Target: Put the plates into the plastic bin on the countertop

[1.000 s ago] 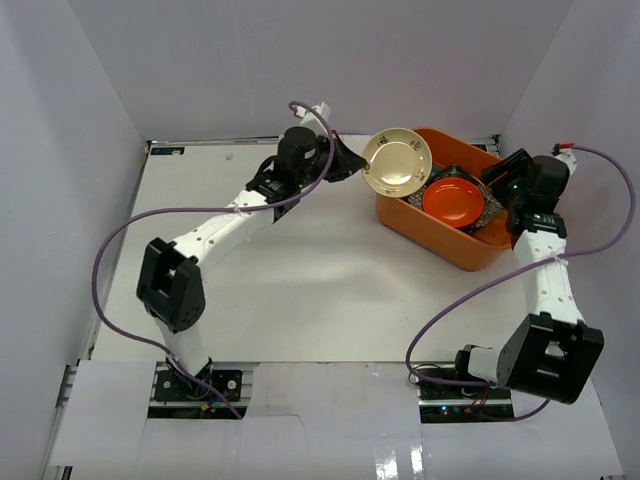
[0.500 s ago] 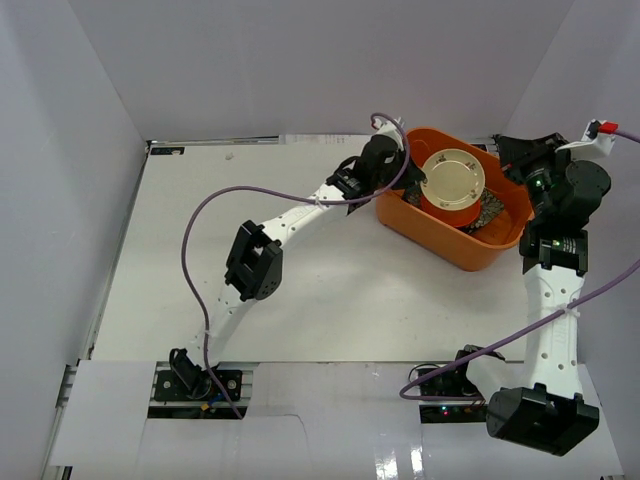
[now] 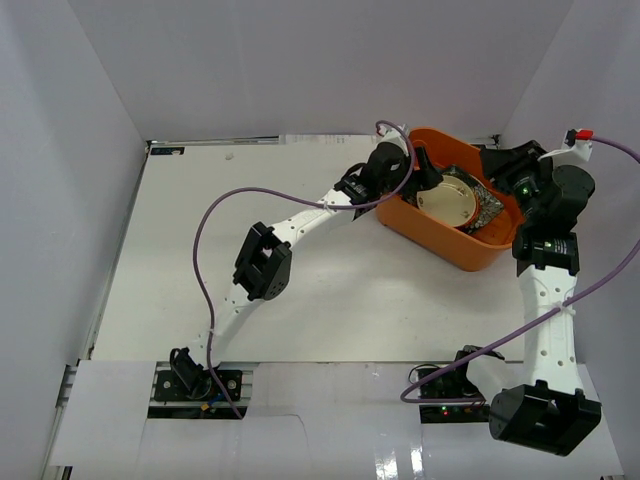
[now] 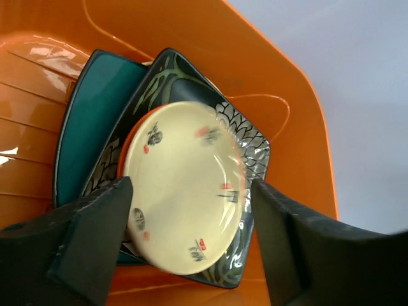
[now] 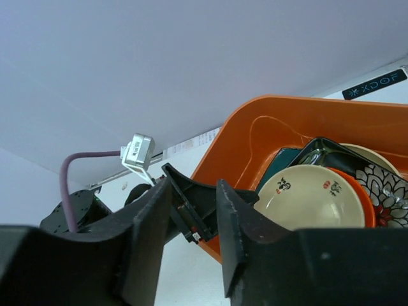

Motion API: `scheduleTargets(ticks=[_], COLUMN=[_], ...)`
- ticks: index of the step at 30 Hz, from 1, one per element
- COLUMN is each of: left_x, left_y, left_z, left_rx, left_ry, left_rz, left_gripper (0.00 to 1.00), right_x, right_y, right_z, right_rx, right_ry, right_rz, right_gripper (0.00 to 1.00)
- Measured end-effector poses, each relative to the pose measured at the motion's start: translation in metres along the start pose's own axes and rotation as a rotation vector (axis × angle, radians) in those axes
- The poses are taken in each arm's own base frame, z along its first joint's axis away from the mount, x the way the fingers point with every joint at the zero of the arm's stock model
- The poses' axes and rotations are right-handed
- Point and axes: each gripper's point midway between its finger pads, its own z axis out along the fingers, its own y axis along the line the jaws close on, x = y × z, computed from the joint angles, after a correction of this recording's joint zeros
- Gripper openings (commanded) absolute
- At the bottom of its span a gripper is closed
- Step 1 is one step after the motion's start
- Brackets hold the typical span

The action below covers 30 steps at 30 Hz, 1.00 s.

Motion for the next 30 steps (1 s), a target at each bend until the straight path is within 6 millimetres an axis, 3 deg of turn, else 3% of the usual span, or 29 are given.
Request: scheduleTargets(ticks=[6,9,13,15,16,18,21,25,30], left_x=[-0.015,-0.036,-0.075,-0.095,-0.104,-0.118,-0.121,-0.102,-0.068], left_y=[-0.013,-0.033,-0.069,-0.084,-0.089,-0.094,-0.081,-0.036,0.021], left_z=[-0.015,-0.045,-0.111,-0.155,-0.18,-0.229,-0.295,-0.368,-0.413], left_rx=[0.023,0.045,0.082,0.086,0.084,0.07,0.018,-0.1,-0.26], left_ry=[-0.021,-0.042,-0.107,-0.157,-0.188,-0.245,-0.316,-0.362,-0.329], left_rz=[0.051,0.108,0.215,0.268,0.295,0.335,0.376,0.398,0.399], left_gripper=[0.92,0.96,0.98,0.98,0.98,0.98,0.98,0.98,0.98], right_x=[0.022,0.034,0.055,0.069,0.076,0.088,0.097,0.09,0.052], right_y=[-0.037,-0.057,-0.065,-0.059,-0.053,-0.036,-0.005,0.032,0.085], right_z=[0.001,0.0,0.0,0.003,0.004,0.005,-0.001,-0.021,-0.057], right_rx=[0.129,0.198,0.2,0.159,0.127,0.048,-0.076,-0.22,-0.412], right_ry=[0.03,0.048,0.105,0.153,0.182,0.227,0.264,0.255,0.123], right_rz=[-0.021,-0.034,-0.034,-0.034,-0.038,-0.051,-0.074,-0.109,-0.159], right_gripper=[0.69,0.75,0.83,0.98,0.91,0.9,0.9,0.9,0.9])
